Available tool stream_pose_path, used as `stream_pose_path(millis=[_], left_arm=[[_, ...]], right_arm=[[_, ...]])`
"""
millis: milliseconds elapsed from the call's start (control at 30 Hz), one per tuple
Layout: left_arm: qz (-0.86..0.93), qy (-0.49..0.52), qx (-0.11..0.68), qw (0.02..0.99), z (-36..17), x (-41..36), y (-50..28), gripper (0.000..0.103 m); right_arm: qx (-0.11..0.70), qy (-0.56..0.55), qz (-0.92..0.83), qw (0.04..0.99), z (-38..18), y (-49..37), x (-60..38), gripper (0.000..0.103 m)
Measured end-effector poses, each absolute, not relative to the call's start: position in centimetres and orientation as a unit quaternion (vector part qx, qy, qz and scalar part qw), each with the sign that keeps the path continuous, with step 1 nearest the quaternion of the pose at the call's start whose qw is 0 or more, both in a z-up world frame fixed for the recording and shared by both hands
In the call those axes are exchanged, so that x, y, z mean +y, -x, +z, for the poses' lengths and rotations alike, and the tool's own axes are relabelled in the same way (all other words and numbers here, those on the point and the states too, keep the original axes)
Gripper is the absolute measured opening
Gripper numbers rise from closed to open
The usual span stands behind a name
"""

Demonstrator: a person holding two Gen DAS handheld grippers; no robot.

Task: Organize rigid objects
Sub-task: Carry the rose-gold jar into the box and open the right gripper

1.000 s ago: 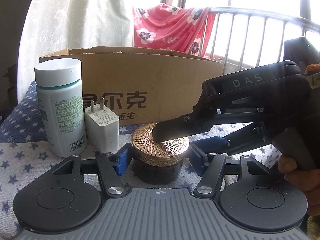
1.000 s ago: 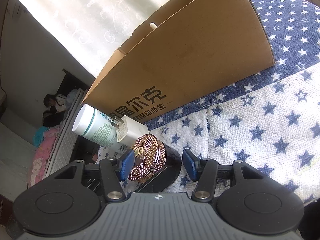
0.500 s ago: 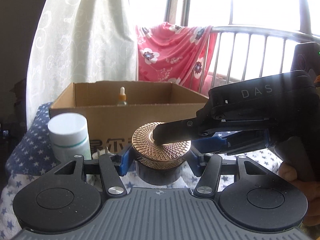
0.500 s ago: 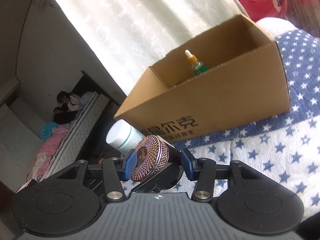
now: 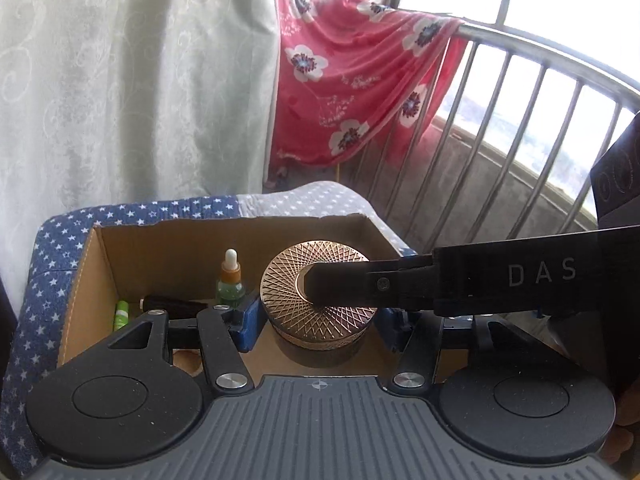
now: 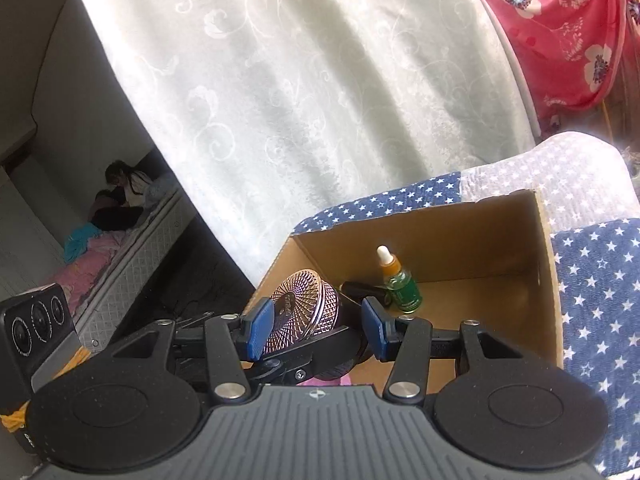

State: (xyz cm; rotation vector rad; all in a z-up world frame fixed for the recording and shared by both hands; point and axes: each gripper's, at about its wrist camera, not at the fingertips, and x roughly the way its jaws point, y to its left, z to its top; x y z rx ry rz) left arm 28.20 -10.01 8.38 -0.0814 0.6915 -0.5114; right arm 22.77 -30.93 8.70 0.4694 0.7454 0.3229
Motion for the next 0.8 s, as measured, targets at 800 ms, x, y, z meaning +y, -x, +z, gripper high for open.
stream_pose_path(millis=[800], left_arm=[[-0.173,0.181,0.544,0.801,0.6,-12.9,-40.8,0.062]], right_arm=[[0.494,-0.165,0.122,0.845,2.4,-36.4,-33.8,0.052]])
